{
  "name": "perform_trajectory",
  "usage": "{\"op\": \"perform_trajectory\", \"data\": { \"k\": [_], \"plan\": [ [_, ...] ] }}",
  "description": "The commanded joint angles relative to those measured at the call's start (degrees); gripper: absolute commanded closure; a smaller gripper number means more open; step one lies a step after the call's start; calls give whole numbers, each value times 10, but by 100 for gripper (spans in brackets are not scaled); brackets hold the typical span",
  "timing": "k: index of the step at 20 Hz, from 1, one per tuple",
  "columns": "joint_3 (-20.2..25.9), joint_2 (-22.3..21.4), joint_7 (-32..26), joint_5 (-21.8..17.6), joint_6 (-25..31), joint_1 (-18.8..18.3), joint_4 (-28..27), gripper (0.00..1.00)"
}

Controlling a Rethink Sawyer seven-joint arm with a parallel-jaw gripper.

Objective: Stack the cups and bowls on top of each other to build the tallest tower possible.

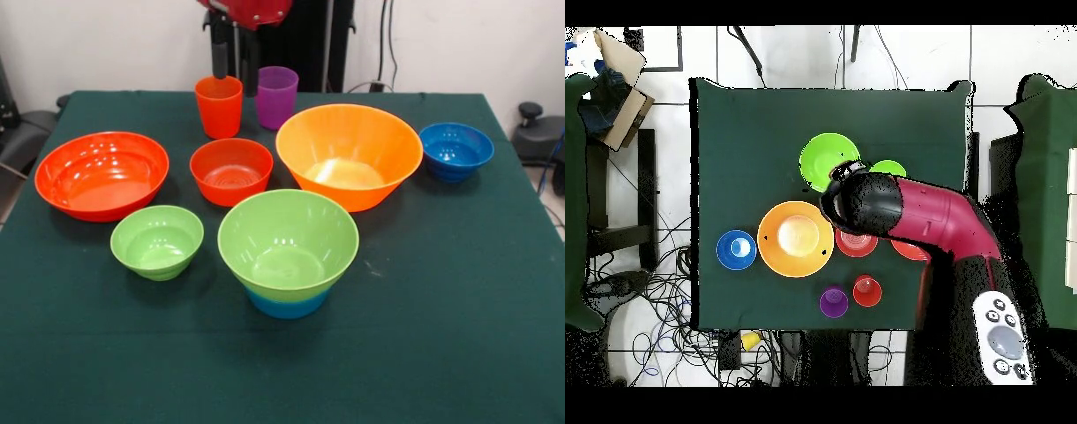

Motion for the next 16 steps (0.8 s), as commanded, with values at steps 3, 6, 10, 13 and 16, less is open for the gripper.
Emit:
{"op": "perform_trajectory", "data": {
  "k": [3, 6, 10, 13, 16],
  "plan": [
    [159, -16, -224, -49, 11, -65, 139, 0],
    [189, -36, -244, -48, 40, -86, 162, 0],
    [218, -71, -251, -28, 91, -98, 188, 0],
    [227, -66, -237, -29, 87, -99, 206, 0],
    [213, -45, -212, -59, 56, -85, 217, 0]
  ]
}}
